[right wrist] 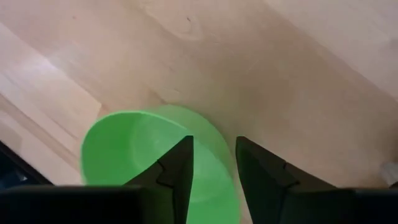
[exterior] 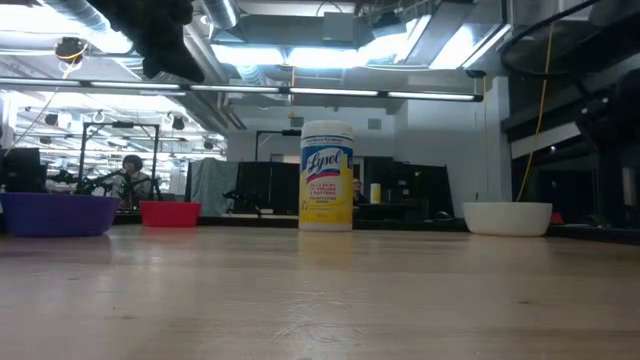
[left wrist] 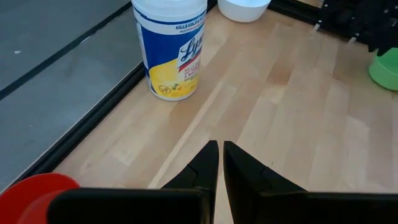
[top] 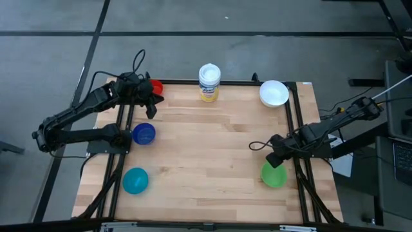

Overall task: Nest bowls inside each other
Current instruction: Stack the green bowl on top of the white bowl

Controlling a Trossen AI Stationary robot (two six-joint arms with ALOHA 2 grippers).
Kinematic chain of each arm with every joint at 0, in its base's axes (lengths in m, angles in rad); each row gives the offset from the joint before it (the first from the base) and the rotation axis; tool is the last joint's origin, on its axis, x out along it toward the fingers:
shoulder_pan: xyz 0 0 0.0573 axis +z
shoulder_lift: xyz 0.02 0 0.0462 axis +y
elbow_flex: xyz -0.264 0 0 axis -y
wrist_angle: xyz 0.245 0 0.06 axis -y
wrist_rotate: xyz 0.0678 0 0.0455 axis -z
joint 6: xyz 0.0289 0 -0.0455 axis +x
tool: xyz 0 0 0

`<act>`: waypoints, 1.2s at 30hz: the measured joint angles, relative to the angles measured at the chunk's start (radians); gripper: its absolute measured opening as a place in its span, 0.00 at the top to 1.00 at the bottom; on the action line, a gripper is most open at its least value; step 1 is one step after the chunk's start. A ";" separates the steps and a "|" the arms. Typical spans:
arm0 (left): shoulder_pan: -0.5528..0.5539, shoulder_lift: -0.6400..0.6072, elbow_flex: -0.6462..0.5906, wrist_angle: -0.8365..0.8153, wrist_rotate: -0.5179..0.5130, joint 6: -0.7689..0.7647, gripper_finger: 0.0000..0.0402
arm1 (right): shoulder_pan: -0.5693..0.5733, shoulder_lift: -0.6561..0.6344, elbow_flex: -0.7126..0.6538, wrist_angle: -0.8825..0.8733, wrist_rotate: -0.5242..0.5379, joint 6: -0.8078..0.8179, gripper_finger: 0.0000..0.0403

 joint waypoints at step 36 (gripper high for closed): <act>0.000 0.000 0.000 0.061 0.018 -0.027 0.95 | -0.236 0.000 0.112 0.278 0.622 -0.024 0.99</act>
